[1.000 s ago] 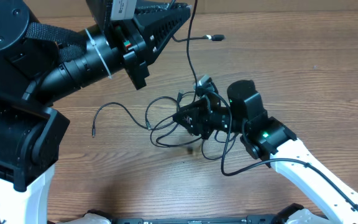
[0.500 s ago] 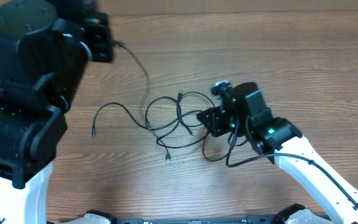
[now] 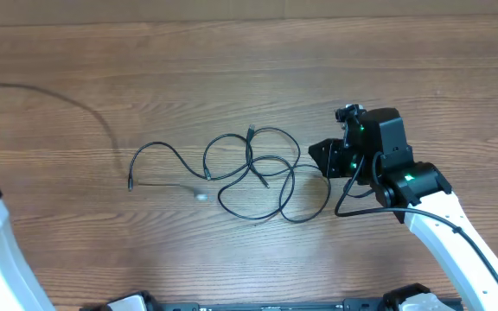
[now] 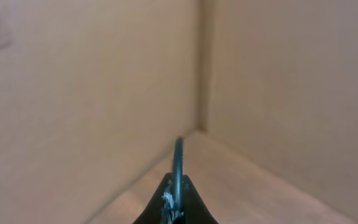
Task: Untangle cables
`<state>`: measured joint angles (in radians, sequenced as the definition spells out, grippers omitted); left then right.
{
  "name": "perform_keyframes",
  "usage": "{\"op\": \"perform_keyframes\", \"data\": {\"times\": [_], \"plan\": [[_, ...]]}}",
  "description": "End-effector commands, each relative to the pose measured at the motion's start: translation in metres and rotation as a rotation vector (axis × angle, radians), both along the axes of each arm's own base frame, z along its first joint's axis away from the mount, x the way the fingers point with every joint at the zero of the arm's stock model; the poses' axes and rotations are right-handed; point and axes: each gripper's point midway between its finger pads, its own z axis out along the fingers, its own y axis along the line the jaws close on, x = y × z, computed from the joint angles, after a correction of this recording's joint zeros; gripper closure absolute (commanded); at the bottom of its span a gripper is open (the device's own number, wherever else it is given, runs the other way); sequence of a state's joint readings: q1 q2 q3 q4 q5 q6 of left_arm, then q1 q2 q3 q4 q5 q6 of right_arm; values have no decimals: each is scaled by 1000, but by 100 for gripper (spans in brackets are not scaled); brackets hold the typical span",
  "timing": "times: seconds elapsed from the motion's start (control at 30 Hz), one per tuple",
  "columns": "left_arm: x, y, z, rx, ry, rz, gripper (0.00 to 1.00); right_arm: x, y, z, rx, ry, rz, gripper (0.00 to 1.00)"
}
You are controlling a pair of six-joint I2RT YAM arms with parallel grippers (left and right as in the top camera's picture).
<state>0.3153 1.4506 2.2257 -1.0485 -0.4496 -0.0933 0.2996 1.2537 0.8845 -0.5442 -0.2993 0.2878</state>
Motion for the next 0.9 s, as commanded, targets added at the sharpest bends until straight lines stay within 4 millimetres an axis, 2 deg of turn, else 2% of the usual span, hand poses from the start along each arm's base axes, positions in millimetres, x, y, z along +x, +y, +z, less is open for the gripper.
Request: {"op": "perform_keyframes", "data": {"times": [0.0, 0.23, 0.4, 0.57, 0.67, 0.7, 0.77, 0.8, 0.87], "plan": [[1, 30, -28, -149, -9, 79, 96, 4, -3, 12, 9, -29, -17, 78], [5, 66, -122, -517, 126, 144, 96, 1, -3, 9, 4, -14, -17, 78], [10, 67, -182, -670, 300, 156, 96, 1, -3, 9, 4, -14, -17, 79], [15, 62, -231, -797, 449, 161, 96, 1, -3, 9, 4, -13, -17, 79], [15, 62, -245, -830, 494, 168, 96, 0, -4, 8, 2, -7, -17, 79], [15, 61, -248, -835, 502, 169, 92, 0, -4, 8, 1, -4, -17, 79], [16, 59, -249, -848, 503, 159, 24, -1, -4, 7, 0, -1, -17, 79], [17, 58, -248, -852, 501, 154, 0, -1, -4, 7, -1, 0, -17, 79], [16, 56, -249, -859, 504, 152, 0, -1, -4, 7, -1, -1, -17, 79]]}}
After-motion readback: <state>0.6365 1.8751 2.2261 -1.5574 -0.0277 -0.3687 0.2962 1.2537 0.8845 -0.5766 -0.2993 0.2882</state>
